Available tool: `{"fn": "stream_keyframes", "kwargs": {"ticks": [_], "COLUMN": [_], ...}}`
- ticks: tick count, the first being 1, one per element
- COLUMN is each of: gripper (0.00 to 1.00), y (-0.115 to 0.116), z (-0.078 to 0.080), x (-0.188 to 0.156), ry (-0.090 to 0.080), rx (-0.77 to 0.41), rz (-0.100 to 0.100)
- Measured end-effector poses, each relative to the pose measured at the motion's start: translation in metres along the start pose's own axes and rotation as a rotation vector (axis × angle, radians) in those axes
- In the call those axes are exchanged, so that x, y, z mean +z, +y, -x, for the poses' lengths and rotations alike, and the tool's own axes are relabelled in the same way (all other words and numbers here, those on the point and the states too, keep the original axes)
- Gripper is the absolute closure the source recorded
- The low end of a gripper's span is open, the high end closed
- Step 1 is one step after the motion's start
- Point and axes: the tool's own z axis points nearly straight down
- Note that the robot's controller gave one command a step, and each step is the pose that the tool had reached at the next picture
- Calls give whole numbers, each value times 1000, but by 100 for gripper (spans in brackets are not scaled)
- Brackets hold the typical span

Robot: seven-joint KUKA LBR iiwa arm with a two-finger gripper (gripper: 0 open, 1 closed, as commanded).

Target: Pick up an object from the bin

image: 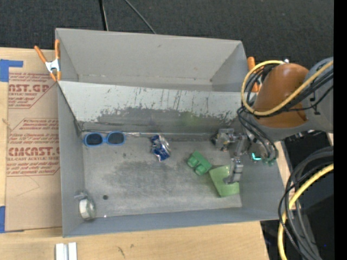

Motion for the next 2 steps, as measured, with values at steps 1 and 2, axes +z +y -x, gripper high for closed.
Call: {"fn": "stream_keyframes", "kwargs": {"ticks": [1, 2], "gripper": [0, 100], "y": [-9, -7], "z": [-32, -29], "x": [57, 55], "ry": [12, 3], "rx": [-36, -38], "rz": [7, 8]}}
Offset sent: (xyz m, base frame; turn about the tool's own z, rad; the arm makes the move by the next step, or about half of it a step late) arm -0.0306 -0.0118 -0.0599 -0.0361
